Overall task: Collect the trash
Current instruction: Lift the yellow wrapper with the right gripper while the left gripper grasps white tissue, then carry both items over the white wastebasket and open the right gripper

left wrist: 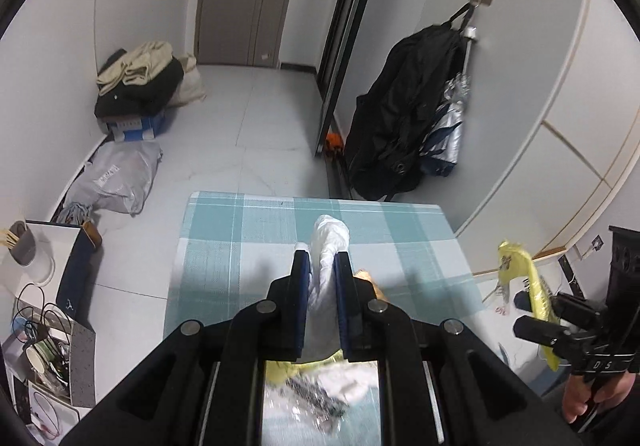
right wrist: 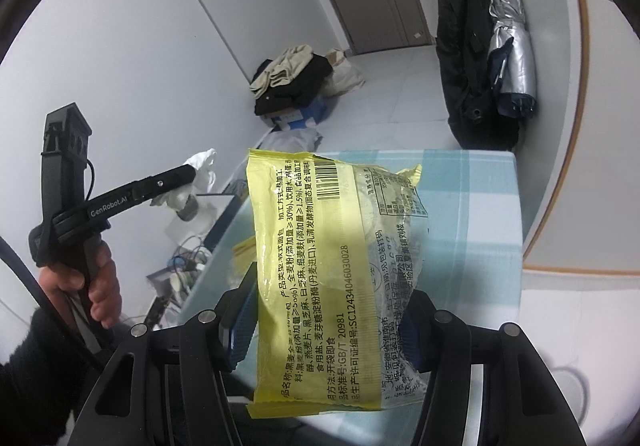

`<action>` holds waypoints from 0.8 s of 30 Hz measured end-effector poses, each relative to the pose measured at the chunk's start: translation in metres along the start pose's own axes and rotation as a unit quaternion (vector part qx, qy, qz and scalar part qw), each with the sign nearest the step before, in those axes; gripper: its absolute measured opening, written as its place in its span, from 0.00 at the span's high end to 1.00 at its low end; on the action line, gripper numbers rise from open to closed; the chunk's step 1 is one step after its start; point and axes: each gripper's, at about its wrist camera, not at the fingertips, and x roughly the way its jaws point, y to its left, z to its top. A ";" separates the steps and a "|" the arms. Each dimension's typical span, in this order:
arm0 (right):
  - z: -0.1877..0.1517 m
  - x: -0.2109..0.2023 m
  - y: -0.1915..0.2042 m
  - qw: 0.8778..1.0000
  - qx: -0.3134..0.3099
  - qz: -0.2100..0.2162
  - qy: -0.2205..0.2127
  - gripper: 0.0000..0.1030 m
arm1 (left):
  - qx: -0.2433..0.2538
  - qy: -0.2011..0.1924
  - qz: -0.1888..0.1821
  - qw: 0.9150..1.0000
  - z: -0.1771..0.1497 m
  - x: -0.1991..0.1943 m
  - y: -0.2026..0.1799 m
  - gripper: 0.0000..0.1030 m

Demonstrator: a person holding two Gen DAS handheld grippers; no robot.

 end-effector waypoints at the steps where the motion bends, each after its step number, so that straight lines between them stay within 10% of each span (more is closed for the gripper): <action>1: -0.004 -0.005 0.004 1.000 0.000 -0.001 -0.003 0.43 | -0.001 -0.003 -0.001 1.000 -0.003 -0.005 -0.001 0.91; 13: -0.040 -0.111 0.021 0.997 0.011 -0.009 -0.073 0.43 | 0.016 -0.047 -0.036 0.998 -0.021 -0.062 -0.043 0.91; 24: -0.084 -0.228 -0.045 0.982 0.101 -0.063 -0.150 0.43 | 0.091 -0.046 -0.124 0.987 -0.022 -0.063 -0.140 0.91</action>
